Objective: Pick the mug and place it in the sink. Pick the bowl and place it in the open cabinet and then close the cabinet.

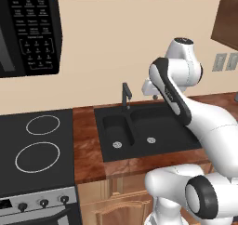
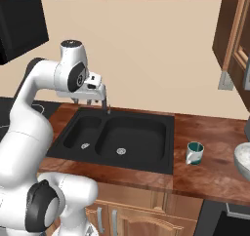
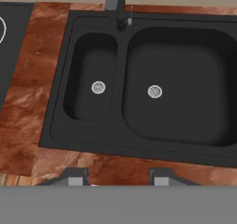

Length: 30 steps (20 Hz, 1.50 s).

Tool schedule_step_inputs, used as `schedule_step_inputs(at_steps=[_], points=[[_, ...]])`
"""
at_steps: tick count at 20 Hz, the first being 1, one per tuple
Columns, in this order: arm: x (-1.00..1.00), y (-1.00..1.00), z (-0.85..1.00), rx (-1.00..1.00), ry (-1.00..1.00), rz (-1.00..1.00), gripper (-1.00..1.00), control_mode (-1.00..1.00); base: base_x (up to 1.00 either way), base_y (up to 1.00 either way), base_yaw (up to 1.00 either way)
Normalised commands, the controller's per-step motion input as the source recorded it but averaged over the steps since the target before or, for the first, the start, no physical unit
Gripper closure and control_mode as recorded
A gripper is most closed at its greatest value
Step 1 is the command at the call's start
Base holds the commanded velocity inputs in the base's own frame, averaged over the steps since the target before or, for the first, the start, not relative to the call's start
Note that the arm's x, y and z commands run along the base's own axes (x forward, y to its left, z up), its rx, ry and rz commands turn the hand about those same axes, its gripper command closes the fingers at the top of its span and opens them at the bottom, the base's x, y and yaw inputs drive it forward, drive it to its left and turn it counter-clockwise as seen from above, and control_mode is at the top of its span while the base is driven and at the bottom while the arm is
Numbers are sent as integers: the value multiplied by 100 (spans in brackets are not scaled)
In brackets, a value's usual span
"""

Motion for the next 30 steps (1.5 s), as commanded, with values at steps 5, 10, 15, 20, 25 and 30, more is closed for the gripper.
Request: schedule_step_inputs(at_steps=[5, 10, 15, 20, 25, 30], points=[[0, -24, -4, 0, 2, -3, -100, -100, 0, 0, 0], [2, -52, -11, -1, 3, -14, -100, -100, 0, 0, 0], [2, -75, -26, -5, 11, -42, -100, -100, 0, 0, 0], [17, -99, -50, -7, 9, -44, -100, -100, 0, 0, 0], [5, -96, -32, -6, 11, -49, -100, -100, 0, 0, 0], [10, -75, -12, -1, 1, -30, -100, -100, 0, 0, 0]])
